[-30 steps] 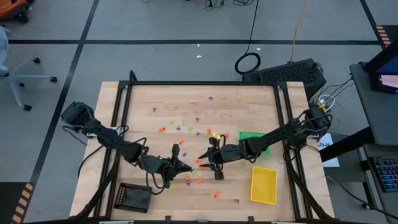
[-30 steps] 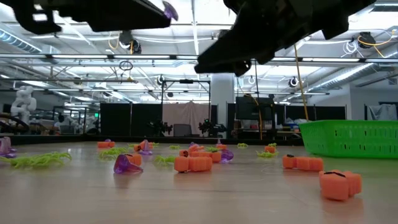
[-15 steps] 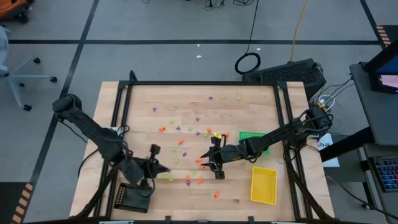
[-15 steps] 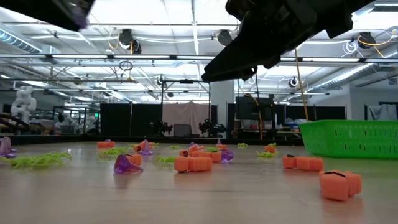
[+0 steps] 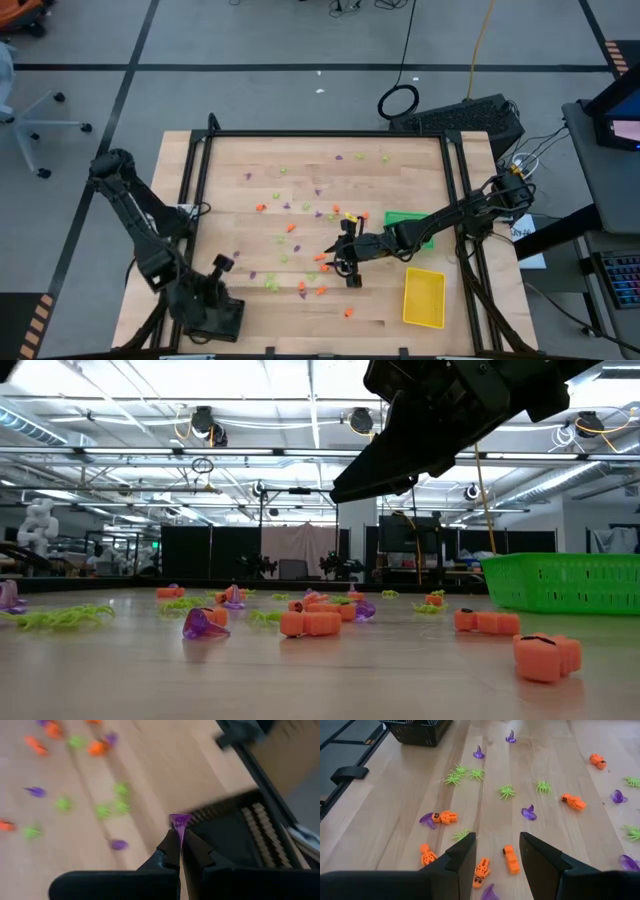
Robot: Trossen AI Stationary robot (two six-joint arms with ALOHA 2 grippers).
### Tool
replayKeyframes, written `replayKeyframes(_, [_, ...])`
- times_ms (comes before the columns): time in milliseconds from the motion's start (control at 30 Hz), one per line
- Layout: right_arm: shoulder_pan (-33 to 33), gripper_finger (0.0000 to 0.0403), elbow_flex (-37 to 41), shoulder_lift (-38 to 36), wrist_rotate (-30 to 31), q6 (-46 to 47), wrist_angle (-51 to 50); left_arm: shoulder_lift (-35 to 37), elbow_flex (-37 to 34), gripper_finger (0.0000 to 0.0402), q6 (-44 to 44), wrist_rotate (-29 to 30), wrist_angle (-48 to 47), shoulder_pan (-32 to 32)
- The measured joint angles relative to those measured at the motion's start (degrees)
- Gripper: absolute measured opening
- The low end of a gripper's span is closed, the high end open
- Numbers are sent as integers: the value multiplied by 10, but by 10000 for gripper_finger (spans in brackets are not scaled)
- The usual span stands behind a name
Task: Sort Halloween decoration
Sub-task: Put the purple witch hat toy into the black bin
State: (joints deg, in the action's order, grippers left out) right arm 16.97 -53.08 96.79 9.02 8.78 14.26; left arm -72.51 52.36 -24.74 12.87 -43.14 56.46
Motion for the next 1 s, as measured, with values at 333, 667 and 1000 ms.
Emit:
replayKeyframes(333, [0,137,0,0,0,-1,0,-81,0,1,-6,-73,1,40])
replayKeyframes(667, [0,137,0,0,0,-2,1,-125,0,1,-20,-83,34,39])
replayKeyframes(1000, [0,137,0,0,0,-2,2,-148,0,1,-50,-81,52,39])
